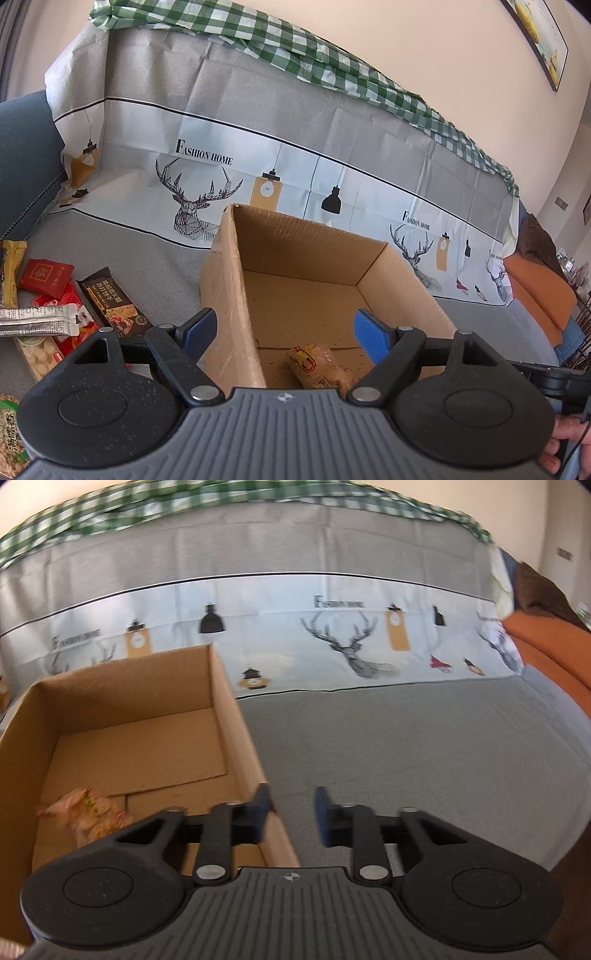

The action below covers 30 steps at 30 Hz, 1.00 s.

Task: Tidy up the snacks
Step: 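Lower both held snacks into the cardboard box and open both grippers, then withdraw both grippers from the box back toward the snack pile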

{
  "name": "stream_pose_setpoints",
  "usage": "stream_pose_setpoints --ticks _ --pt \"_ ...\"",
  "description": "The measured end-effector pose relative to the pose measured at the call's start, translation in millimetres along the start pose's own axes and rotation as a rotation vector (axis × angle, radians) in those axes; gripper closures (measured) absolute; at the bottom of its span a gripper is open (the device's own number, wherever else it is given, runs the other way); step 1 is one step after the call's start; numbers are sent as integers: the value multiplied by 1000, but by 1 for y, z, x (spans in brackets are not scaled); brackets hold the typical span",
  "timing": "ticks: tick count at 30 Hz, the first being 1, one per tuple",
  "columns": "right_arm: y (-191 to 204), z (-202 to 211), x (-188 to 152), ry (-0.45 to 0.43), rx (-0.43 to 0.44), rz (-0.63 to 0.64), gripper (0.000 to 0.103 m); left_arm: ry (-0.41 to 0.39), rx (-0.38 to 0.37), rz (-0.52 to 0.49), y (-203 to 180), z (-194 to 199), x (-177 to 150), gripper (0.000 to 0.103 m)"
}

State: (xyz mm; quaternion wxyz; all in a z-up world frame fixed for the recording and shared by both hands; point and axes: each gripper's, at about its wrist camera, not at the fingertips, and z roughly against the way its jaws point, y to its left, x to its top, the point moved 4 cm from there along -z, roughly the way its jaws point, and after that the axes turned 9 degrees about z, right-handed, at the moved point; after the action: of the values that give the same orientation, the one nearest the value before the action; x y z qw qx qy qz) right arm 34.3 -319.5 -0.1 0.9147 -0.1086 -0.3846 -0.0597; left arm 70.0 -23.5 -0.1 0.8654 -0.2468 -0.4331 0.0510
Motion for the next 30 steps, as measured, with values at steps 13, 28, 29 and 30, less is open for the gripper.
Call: stream_pose_setpoints --ticks 13,28,29,30 --pt "-15 14 -10 -7 33 28 90 -6 30 -6 9 8 1 18" --pt "1 3 -15 69 71 61 91 -15 35 -64 12 21 0 18" --pt "0 3 -16 71 73 65 91 -12 35 -67 13 22 0 18" --pt "2 5 -16 72 67 77 91 -10 34 -70 14 24 0 18"
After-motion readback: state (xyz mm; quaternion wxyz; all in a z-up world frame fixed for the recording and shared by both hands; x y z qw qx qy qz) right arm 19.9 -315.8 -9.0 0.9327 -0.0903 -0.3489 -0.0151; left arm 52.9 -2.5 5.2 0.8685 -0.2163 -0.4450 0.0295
